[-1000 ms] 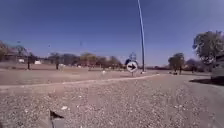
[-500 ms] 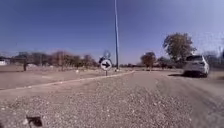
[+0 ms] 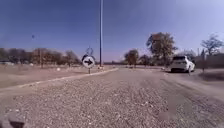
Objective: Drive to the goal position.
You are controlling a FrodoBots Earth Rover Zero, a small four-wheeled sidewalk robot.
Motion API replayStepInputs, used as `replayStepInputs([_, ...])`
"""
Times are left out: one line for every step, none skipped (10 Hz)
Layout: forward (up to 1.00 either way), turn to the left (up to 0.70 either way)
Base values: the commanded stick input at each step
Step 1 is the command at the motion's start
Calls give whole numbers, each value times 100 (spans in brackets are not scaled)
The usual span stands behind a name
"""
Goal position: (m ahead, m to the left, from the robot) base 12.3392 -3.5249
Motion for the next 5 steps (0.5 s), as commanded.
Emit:
replayStepInputs([50, 0])
replayStepInputs([50, 0])
replayStepInputs([50, 0])
replayStepInputs([50, 0])
replayStepInputs([50, 0])
